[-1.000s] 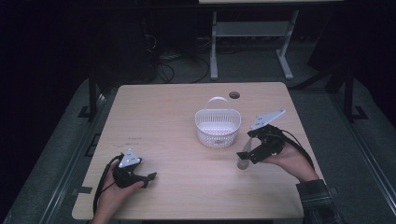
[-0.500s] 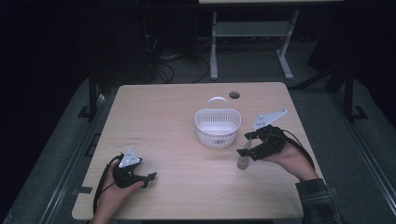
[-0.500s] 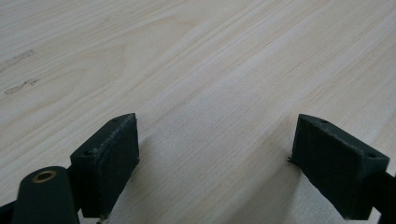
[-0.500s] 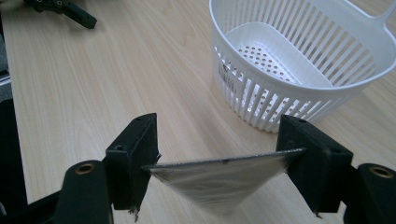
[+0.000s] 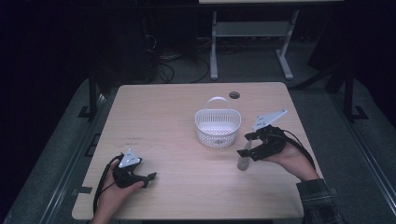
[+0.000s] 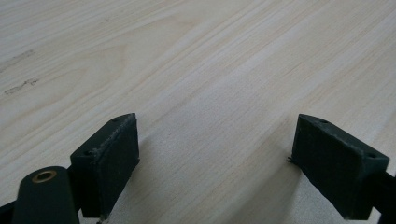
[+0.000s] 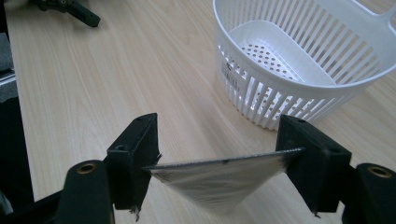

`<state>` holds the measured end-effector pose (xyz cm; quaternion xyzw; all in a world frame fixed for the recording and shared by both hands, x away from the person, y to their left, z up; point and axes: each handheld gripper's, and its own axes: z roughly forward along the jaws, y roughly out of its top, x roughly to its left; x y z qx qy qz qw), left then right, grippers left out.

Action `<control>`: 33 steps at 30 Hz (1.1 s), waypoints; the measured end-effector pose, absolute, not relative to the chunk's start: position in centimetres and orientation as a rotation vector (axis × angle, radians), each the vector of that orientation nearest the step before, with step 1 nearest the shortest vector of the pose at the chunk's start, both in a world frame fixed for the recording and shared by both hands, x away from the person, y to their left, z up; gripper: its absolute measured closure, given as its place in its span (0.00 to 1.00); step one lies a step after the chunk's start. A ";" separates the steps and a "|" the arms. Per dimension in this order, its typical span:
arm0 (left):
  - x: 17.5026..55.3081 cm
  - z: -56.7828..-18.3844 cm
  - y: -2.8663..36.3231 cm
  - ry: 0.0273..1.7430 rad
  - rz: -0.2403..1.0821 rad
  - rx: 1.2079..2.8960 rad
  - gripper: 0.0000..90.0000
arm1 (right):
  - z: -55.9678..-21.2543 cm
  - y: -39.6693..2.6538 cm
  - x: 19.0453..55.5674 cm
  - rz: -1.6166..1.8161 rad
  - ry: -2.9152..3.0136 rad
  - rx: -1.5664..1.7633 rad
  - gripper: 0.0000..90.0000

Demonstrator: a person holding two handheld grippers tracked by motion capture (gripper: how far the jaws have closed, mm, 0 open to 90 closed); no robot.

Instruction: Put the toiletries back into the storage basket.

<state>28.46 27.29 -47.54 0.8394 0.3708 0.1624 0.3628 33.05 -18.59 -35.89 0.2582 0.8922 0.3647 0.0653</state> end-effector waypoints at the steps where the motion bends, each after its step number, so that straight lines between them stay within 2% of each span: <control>1: 28.5 -47.5 27.3 0.955 0.418 2.161 0.15 | -35.9 -18.6 33.1 1.101 2.690 0.783 0.33; 33: 28.5 -47.5 27.3 0.955 0.415 2.163 0.15 | -32.2 -19.7 33.6 1.121 2.605 0.793 0.33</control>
